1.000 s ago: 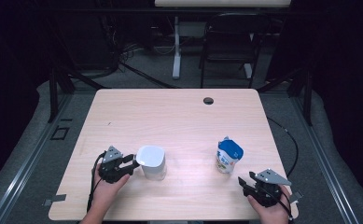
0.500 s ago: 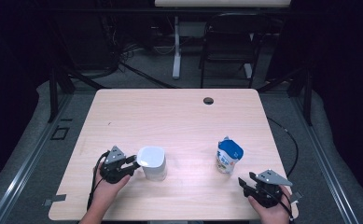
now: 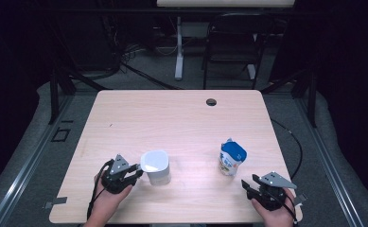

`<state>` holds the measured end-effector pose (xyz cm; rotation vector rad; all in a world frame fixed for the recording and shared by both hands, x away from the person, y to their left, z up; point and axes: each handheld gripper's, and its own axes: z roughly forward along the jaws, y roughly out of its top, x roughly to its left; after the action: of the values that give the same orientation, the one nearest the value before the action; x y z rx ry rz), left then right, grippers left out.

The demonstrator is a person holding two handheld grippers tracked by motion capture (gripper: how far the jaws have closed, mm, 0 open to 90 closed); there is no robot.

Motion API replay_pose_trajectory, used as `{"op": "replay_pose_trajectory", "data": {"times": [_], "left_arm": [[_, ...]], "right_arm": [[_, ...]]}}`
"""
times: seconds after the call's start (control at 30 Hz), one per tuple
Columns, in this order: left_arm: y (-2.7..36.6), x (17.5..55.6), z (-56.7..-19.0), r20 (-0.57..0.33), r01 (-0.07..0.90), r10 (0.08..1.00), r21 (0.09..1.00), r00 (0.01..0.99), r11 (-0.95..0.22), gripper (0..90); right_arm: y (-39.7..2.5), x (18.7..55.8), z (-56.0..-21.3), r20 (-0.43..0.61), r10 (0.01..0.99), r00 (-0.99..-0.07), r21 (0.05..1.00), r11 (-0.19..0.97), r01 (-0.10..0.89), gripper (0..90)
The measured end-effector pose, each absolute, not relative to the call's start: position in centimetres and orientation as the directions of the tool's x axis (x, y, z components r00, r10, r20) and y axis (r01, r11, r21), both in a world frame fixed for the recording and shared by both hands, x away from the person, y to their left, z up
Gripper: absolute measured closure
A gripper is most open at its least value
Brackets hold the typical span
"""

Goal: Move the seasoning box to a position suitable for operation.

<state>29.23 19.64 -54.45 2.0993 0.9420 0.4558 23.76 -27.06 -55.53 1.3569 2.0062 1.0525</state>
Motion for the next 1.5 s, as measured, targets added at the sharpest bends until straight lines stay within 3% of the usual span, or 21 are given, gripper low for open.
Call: {"op": "replay_pose_trajectory", "data": {"times": [0.63, 1.2, 1.4, 1.5], "left_arm": [[19.1, 28.0, -54.3, 0.030, 0.431, 0.697, 0.767, 0.716, -0.476, 70.2], [17.0, 26.9, -54.2, 0.035, 0.387, 0.624, 0.757, 0.781, -0.527, 70.3], [16.5, 26.7, -54.2, 0.036, 0.376, 0.606, 0.755, 0.795, -0.537, 70.3], [16.5, 26.7, -54.2, 0.034, 0.376, 0.608, 0.758, 0.793, -0.533, 70.2]], "right_arm": [[-26.6, 23.6, -55.0, -0.007, 0.920, -0.392, 0.824, 0.227, 0.519, 54.9], [-25.9, 23.5, -54.7, -0.002, 0.892, -0.452, 0.815, 0.264, 0.517, 65.8], [-25.4, 23.5, -54.8, -0.030, 0.879, -0.475, 0.803, 0.304, 0.512, 63.8], [-25.2, 23.5, -54.9, -0.043, 0.883, -0.467, 0.802, 0.309, 0.511, 58.3]]}}
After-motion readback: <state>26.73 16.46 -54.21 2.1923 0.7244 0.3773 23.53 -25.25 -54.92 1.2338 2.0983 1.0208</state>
